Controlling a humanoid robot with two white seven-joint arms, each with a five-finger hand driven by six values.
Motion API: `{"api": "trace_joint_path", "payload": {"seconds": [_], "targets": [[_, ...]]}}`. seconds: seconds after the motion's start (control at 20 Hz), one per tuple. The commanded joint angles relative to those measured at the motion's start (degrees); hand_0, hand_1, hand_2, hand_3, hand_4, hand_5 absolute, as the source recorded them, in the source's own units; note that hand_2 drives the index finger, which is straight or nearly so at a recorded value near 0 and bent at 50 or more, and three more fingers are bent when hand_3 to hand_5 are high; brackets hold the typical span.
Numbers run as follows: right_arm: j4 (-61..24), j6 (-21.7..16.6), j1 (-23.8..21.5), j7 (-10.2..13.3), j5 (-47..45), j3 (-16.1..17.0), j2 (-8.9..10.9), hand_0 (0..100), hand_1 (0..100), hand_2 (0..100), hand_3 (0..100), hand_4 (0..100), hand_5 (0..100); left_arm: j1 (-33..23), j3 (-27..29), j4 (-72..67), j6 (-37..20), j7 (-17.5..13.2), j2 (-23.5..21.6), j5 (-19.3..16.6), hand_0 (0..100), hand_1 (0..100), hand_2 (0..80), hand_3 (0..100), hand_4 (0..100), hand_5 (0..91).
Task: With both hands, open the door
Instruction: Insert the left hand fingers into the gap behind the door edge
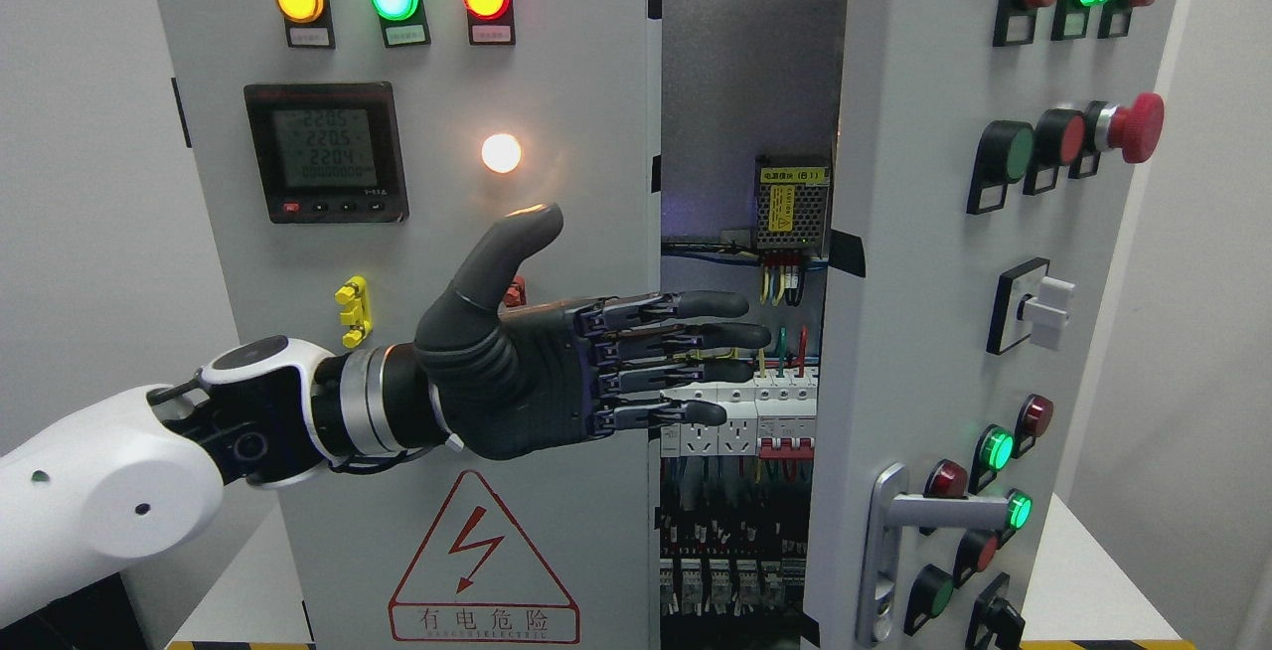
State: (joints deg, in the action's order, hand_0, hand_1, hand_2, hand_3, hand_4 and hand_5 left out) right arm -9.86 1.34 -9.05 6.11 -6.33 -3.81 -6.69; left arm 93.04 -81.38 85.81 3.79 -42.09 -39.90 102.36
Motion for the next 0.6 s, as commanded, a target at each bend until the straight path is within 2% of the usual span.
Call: {"api": "trace_joint_path", "payload": {"seconds": [0.0,0.2,0.35,0.55], "targets": [[0.0,0.0,0.0,0.0,0.0,0.0,0.01,11,0,0,0,0,0,0.0,-0.1,-7.2,0.1,0.1,11.5,0.0,0,0,0.0,0,3,0.0],[0.0,0.0,0.0,0.0,0.0,0.0,0.01,11,0,0,0,0,0,0.0,1.1,-9.7,0.3,0.1,14.8,-0.1,0,0,0.0,0,3,0.0],[0.0,0.0,0.0,0.0,0.0,0.0,0.01,11,0,0,0,0,0,0.0,1.6,-9.8,0.3,1.7,16.2,-0.1,0,0,0.0,0,3,0.0],[0.0,0.0,0.0,0.0,0.0,0.0,-0.07,11,0,0,0,0,0,0.0,2.5,-9.8,0.4,2.4,17.9,-0.4,0,0,0.0,0,3,0.0]]}}
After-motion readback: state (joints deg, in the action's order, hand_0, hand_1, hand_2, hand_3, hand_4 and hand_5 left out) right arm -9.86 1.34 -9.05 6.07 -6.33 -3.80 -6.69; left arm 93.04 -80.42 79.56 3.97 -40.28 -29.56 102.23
